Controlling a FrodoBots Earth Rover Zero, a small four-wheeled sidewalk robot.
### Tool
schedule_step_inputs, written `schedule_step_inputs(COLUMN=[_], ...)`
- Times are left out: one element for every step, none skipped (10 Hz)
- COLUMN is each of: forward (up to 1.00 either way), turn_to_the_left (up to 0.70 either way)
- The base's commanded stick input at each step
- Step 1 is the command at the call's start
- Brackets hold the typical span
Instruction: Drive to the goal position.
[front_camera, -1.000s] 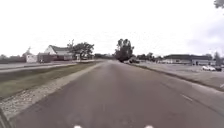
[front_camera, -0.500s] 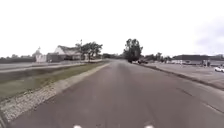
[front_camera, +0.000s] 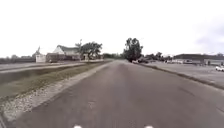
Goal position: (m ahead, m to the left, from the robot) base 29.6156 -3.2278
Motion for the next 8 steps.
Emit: schedule_step_inputs(forward=[0.70,0.70,0.70,0.70,0.70,0.70,0.70,0.70], turn_to_the_left=[-0.14,-0.32,-0.35,-0.35,-0.35,-0.16,0.00,0.00])
